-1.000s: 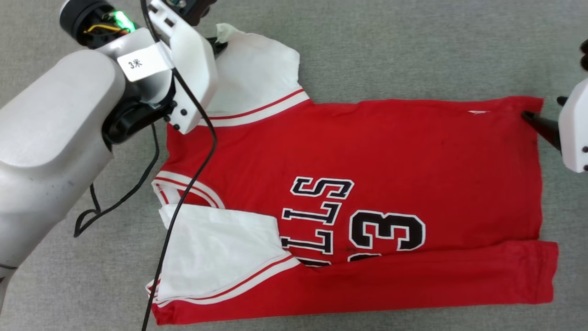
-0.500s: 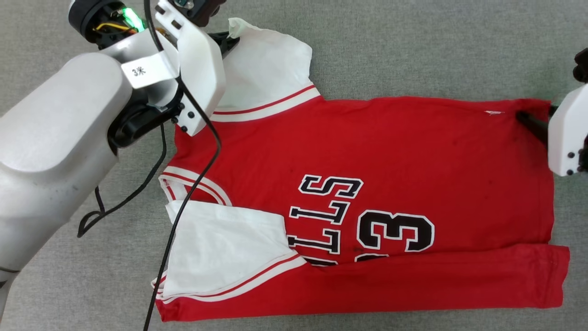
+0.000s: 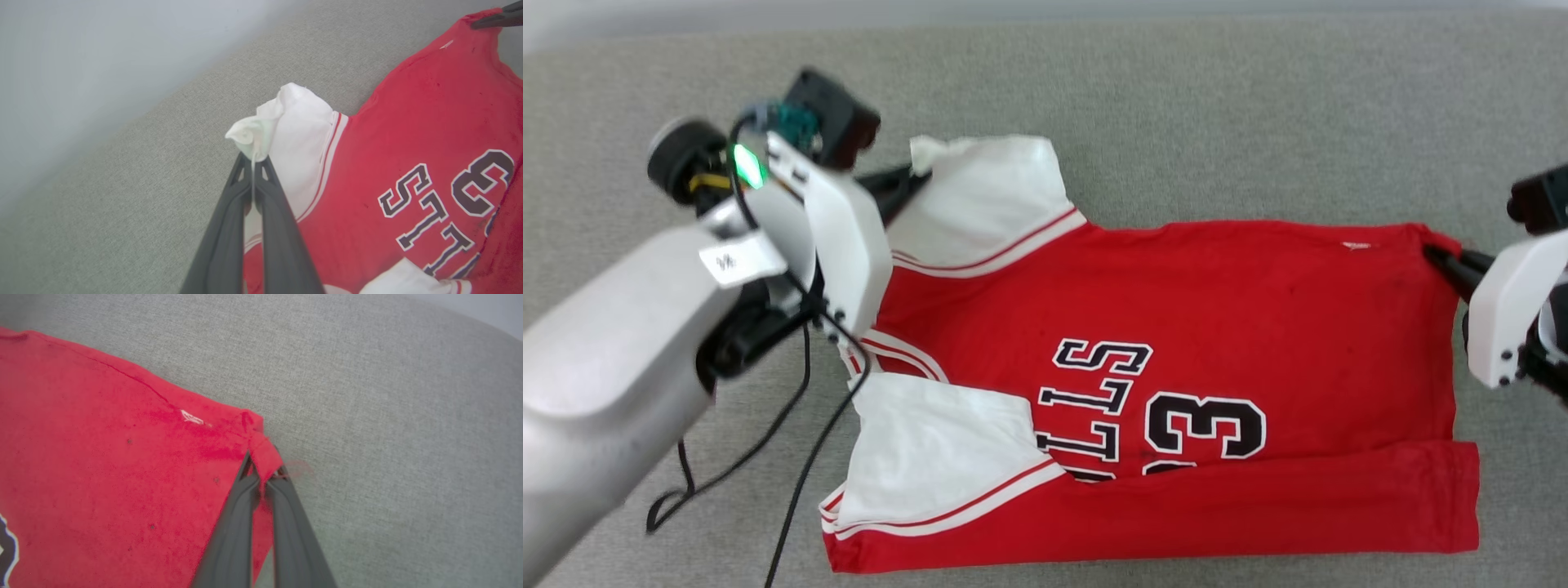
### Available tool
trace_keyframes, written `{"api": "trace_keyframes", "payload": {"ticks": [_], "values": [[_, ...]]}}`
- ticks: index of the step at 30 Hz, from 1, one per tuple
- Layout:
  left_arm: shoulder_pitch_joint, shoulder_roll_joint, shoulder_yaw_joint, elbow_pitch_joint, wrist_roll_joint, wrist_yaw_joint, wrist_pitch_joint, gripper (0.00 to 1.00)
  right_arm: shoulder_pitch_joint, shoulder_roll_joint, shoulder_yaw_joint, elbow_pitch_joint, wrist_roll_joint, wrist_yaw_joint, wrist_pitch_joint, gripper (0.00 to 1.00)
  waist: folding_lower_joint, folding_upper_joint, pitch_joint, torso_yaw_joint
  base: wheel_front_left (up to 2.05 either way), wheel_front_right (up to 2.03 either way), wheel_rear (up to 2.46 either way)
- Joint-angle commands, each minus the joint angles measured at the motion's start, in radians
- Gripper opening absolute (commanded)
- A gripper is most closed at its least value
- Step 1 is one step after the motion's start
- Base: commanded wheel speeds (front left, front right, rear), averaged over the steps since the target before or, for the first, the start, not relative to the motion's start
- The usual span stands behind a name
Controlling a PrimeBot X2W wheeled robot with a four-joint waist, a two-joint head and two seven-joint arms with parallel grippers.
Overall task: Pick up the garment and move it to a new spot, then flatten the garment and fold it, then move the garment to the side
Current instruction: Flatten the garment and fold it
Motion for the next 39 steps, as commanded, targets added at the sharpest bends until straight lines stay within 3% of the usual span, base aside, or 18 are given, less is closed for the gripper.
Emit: {"api": "trace_keyframes", "payload": {"ticks": [1,8,20,24,35,39], "values": [[0.051,0.018,-0.002,-0.026,-0.011,0.018,-0.018,0.00,0.039,-0.009,0.000,-0.015,0.005,-0.001,-0.031,0.00,0.0001,-0.0001,-0.043,0.015,0.00,0.00,0.00],[0.237,0.082,-0.010,-0.131,-0.054,0.096,-0.088,0.00,0.197,-0.034,-0.031,-0.072,0.018,-0.001,-0.102,0.00,0.0001,-0.0001,-0.134,0.035,0.00,0.00,0.00],[0.520,0.160,-0.061,-0.247,-0.126,0.205,-0.168,0.00,0.490,-0.034,-0.146,-0.182,0.042,-0.001,-0.106,0.00,0.0001,-0.0001,-0.224,0.046,0.00,0.00,0.00],[0.557,0.166,-0.096,-0.223,-0.106,0.215,-0.157,0.00,0.552,-0.019,-0.182,-0.201,0.038,-0.001,-0.085,0.00,0.0001,-0.0001,-0.222,0.045,0.00,0.00,0.00],[0.607,0.095,-0.130,-0.130,-0.138,0.190,-0.169,0.00,0.634,0.045,-0.208,-0.179,0.058,-0.001,-0.051,0.00,0.0001,-0.0001,-0.195,0.045,0.00,0.00,0.00],[0.625,0.085,-0.121,-0.104,-0.135,0.208,-0.206,0.00,0.653,0.052,-0.219,-0.191,0.062,-0.001,-0.074,0.00,0.0001,-0.0001,-0.204,0.042,0.00,0.00,0.00]]}}
